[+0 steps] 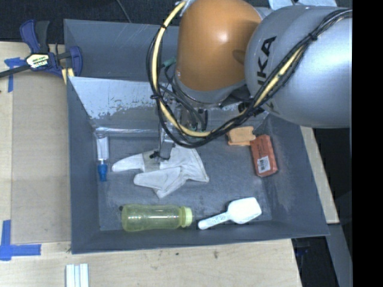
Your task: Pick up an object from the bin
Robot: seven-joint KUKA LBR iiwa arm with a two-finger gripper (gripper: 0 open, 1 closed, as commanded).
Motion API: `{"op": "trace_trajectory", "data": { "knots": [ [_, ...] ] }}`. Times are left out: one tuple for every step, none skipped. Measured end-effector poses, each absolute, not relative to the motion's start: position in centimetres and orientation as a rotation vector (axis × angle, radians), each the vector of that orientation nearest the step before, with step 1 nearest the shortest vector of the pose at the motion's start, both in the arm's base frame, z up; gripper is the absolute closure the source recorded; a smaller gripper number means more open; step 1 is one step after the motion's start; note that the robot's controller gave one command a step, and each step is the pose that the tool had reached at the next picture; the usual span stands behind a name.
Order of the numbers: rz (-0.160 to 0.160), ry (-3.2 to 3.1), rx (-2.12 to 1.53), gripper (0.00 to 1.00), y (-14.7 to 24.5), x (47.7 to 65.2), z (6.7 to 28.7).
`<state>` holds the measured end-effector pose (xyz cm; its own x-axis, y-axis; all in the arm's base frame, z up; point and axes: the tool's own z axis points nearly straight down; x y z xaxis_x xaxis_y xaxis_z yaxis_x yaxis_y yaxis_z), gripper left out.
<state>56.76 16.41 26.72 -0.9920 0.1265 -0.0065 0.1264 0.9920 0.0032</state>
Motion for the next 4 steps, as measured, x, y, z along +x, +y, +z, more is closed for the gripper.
{"op": "trace_trajectory", "data": {
  "knots": [
    [0.002,3.132,0.197,0.0,16.4,56.7,26.6],
    [0.003,3.132,0.103,0.0,16.5,55.8,20.9],
    [-0.001,3.143,0.024,0.0,16.5,55.7,17.6],
    [0.005,3.132,0.061,0.0,15.8,57.4,14.8]
  ]
}}
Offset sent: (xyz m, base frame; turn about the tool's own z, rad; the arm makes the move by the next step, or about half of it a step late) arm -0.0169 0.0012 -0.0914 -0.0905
